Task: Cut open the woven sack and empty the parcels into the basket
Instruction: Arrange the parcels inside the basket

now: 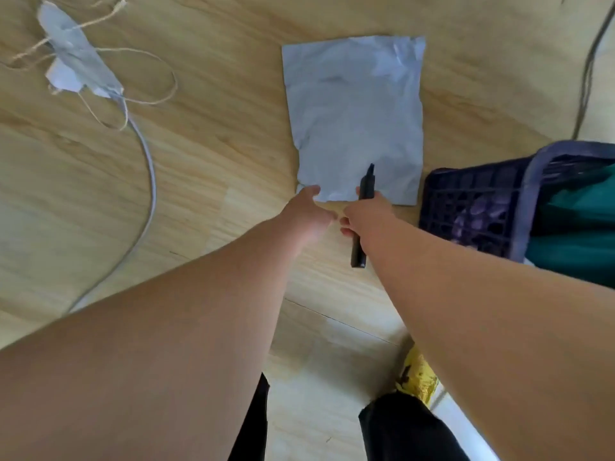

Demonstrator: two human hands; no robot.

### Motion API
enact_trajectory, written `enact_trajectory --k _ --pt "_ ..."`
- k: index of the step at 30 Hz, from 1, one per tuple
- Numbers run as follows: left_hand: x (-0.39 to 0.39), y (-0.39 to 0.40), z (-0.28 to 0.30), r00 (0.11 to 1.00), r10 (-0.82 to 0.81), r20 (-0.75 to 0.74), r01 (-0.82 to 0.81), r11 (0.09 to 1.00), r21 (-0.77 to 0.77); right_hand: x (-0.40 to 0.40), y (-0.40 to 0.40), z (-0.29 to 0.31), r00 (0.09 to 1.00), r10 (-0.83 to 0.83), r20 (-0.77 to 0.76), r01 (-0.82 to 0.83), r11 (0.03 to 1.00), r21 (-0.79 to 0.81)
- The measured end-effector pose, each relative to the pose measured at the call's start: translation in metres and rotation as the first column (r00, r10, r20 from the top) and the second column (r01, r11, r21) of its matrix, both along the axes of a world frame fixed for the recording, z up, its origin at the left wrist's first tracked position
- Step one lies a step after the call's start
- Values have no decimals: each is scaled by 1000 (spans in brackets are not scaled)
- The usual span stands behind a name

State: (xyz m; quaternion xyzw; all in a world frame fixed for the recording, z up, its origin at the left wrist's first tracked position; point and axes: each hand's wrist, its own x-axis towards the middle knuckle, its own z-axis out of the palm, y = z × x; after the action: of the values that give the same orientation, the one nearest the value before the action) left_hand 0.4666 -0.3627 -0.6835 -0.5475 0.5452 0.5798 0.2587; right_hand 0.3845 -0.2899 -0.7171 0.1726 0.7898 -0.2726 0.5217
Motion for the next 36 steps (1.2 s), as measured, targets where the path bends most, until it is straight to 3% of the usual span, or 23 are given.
enact_trajectory --k 1,3,8,11,14,18,22,25,29,32,36 --pt "-2 -4 -14 999 32 -14 -32 999 -3 -3 -2 -19 992 122 -43 -120 992 47" --pt "-2 -8 -39 997 74 -30 -75 997 -17 -16 -7 -39 962 197 -187 -176 976 125" --pt "-16 -26 -84 970 233 -62 -235 972 -26 -61 -8 -76 918 132 -373 -101 990 102" --pt "-22 -30 -96 962 267 -63 -267 964 11 -81 -2 -92 926 212 -313 -169 973 159" --pt "-24 -26 -107 960 277 -45 -273 958 88 -84 3 -95 983 74 -170 -61 995 79" --pt "-22 -15 -112 940 341 -28 -327 921 213 -62 0 -96 994 -11 -113 20 997 75" --pt "-15 -2 -108 900 431 -60 -416 893 173 -41 1 -89 992 -122 7 122 993 0" --pt "-6 5 -84 826 562 -38 -560 826 65 -19 12 -65 991 -118 58 120 992 -29" --pt "17 27 -25 797 601 -61 -602 798 3 11 27 1 984 -70 167 88 991 -99" --pt "39 47 28 748 658 -83 -648 752 118 26 40 65 983 -43 178 67 989 -133" --pt "55 72 106 741 657 -140 -628 752 201 35 63 152 996 -46 81 57 987 -147"
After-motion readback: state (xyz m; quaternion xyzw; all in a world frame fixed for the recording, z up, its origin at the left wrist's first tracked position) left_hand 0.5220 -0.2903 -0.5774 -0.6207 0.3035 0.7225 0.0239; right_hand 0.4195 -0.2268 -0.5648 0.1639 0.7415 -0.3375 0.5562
